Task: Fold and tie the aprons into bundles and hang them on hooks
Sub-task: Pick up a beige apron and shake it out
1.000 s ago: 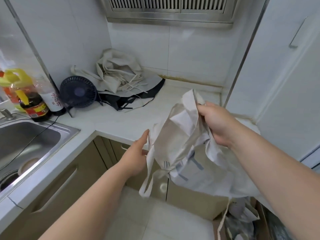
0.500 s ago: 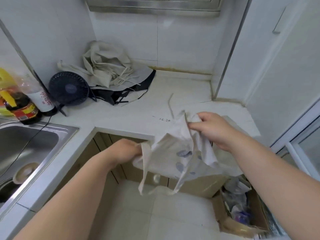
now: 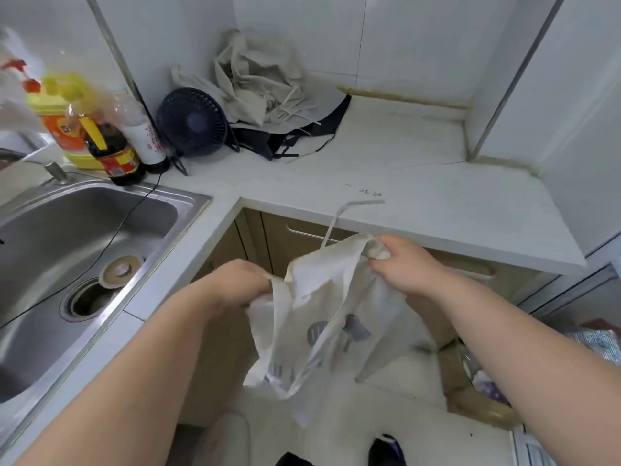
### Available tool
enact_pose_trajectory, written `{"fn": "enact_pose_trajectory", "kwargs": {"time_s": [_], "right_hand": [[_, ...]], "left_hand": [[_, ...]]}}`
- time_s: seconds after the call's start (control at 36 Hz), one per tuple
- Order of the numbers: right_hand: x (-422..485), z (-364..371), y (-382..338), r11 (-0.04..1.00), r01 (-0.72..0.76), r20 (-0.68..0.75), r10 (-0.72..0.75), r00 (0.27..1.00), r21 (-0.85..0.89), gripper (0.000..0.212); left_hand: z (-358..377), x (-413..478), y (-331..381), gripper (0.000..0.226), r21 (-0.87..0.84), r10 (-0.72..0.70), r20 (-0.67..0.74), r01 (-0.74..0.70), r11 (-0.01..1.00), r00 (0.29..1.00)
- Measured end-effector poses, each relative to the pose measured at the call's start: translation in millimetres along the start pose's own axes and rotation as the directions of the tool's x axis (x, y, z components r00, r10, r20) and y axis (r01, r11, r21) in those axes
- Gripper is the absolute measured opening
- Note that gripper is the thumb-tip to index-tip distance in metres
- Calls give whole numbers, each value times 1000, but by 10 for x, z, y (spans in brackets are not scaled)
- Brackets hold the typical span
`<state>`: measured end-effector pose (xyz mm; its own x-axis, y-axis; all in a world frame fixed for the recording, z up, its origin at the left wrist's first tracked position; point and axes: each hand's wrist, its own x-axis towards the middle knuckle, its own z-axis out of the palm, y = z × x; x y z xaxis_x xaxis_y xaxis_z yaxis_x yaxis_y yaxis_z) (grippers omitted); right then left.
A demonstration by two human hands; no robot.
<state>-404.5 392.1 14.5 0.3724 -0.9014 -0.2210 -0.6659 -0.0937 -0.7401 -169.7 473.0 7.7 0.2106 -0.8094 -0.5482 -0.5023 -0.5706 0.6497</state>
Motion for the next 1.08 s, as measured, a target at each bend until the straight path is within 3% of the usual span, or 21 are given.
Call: {"fn": "enact_pose_trajectory", "kwargs": {"time_s": [0.06, 0.11, 0.19, 0.33, 0.44, 0.61, 0.67, 0.72, 0.78, 0.89, 0.94, 1.0, 1.06, 1.08], "right_hand": [[-57, -3, 68, 999, -19, -65, 21, 998, 30, 9], [-113, -21, 145, 990, -45, -132, 63, 989, 136, 6], [-196, -78, 197, 981, -28, -237, 74, 969, 194, 5], [-240, -236, 220, 1000, -2, -438, 12, 899, 22, 13], [-280, -330, 234, 999, 2, -510, 17, 860, 37, 20], [-330, -422, 253, 983, 28, -472, 61, 880, 179, 24], [-346, -466, 250, 995, 26, -393, 14, 919, 95, 20], [-359, -507, 247, 997, 12, -255, -31, 966, -76, 14], [-364, -519, 231, 979, -8, -194, -33, 980, -206, 15], [-348, -538, 149, 948, -41, -396, -93, 913, -317, 16], [-345, -577, 92, 930, -54, -416, -110, 903, -363, 15], [-351, -660, 28, 917, -54, -413, -124, 902, -394, 14], [-404, -717, -80, 918, 40, -500, -252, 829, -395, 17], [-451, -717, -149, 924, 134, -586, -335, 738, -358, 17]], "left_hand": [[28, -27, 7, 15, -209, 105, -170, -140, 968, 980], [59, -52, 39, 21, -300, 169, -294, -259, 918, 941], [113, -78, 115, 27, -315, 253, -329, -358, 879, 910], [162, -114, 257, 26, -340, 335, -357, -455, 823, 872], [145, -104, 235, 18, -160, 355, -312, -417, 894, 881], [175, -95, 163, 6, 172, 396, -44, -383, 907, 917], [182, -51, 129, 13, 305, 425, -169, -363, 880, 889], [176, -44, 126, 25, 287, 427, -379, -334, 898, 821], [160, -52, 157, 27, 261, 427, -483, -340, 903, 765], [106, -28, 266, 18, 451, 458, -352, -281, 847, 816], [62, -34, 325, 20, 478, 462, -365, -263, 838, 808], [19, -54, 377, 23, 468, 527, -457, -310, 828, 717], [-12, -124, 411, 29, 468, 631, -600, -425, 775, 491], [-20, -165, 407, 33, 493, 676, -653, -487, 721, 341]]}}
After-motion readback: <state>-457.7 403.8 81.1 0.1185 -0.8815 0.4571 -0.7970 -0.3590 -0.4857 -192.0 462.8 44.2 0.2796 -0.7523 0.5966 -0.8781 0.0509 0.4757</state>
